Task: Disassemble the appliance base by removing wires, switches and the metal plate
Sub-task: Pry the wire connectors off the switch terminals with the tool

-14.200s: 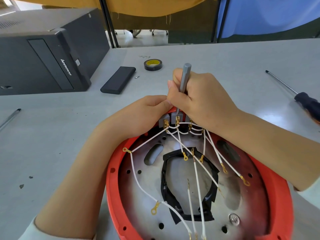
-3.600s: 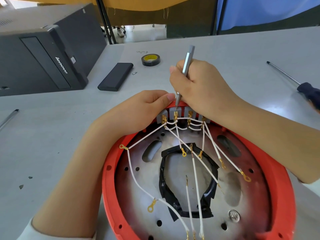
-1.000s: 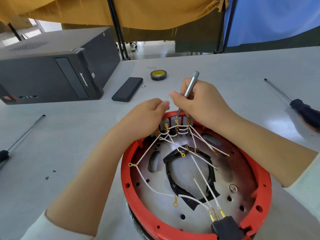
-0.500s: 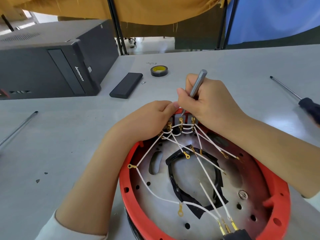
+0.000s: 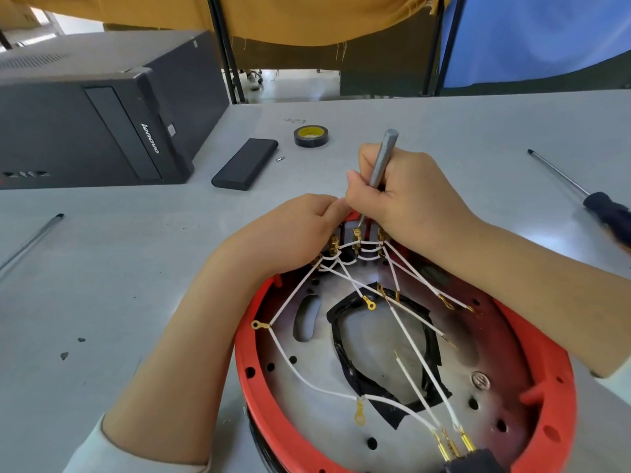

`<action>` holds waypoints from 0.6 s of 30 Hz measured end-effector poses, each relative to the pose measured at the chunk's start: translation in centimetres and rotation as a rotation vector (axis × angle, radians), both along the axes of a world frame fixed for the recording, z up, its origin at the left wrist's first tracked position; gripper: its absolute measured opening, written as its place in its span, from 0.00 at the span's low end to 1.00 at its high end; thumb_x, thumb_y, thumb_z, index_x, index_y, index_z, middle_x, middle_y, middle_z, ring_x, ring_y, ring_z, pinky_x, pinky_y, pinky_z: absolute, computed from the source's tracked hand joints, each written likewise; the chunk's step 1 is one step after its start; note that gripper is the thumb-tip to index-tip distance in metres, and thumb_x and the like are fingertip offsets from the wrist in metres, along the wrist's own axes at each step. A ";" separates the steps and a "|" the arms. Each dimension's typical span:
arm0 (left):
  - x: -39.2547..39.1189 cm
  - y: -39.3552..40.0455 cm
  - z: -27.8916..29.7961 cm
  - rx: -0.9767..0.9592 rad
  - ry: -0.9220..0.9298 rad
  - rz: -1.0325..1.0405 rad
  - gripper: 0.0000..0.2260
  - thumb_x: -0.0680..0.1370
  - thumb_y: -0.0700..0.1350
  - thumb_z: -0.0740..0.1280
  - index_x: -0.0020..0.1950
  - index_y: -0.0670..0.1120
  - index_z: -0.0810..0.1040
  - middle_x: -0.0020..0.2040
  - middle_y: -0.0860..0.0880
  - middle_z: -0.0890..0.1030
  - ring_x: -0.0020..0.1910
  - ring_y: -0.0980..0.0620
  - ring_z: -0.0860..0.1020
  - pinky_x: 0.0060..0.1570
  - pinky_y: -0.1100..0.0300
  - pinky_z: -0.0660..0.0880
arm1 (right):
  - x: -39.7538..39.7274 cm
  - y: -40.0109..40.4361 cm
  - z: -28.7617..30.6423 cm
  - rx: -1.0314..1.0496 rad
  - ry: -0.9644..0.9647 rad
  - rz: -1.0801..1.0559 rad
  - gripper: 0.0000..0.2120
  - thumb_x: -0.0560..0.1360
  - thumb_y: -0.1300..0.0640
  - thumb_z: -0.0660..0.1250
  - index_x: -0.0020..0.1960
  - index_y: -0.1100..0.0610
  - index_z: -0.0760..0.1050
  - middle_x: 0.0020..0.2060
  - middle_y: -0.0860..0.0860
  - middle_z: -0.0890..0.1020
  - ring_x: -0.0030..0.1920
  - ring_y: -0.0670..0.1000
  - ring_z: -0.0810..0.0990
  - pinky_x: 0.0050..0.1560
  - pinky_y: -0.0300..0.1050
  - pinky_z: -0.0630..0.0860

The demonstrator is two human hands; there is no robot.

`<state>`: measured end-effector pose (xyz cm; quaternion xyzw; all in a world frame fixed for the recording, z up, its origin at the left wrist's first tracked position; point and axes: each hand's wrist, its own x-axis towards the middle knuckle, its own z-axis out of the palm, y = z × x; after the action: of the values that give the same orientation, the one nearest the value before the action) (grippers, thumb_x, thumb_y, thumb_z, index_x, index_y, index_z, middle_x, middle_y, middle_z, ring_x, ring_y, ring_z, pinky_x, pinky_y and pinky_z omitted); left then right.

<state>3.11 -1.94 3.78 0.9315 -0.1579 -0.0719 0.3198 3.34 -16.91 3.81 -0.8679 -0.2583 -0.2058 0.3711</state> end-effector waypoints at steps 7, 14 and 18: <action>0.0 -0.1 0.0 -0.001 0.001 0.014 0.25 0.82 0.56 0.50 0.57 0.38 0.76 0.29 0.51 0.69 0.24 0.62 0.68 0.30 0.72 0.66 | 2.0 0.4 0.7 0.038 0.231 -0.043 0.17 0.71 0.62 0.63 0.28 0.56 0.59 0.23 0.49 0.61 0.23 0.46 0.62 0.23 0.36 0.59; 0.0 -0.1 0.0 -0.009 0.004 0.020 0.25 0.82 0.56 0.50 0.55 0.37 0.76 0.32 0.49 0.71 0.25 0.59 0.67 0.28 0.70 0.65 | 1.2 0.1 0.0 0.117 0.086 -0.054 0.19 0.73 0.62 0.64 0.28 0.54 0.59 0.23 0.48 0.62 0.24 0.44 0.65 0.26 0.31 0.63; 0.0 -0.2 0.0 -0.023 0.006 0.018 0.25 0.82 0.55 0.50 0.57 0.37 0.76 0.28 0.51 0.68 0.23 0.61 0.66 0.27 0.71 0.65 | 0.8 0.0 -0.1 0.105 0.048 -0.030 0.18 0.74 0.61 0.64 0.30 0.54 0.61 0.24 0.47 0.64 0.26 0.44 0.66 0.28 0.31 0.64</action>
<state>3.11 -2.09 3.79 0.9288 -0.1494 -0.0697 0.3318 4.12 -16.96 3.69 -0.8556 -0.2252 -0.2037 0.4191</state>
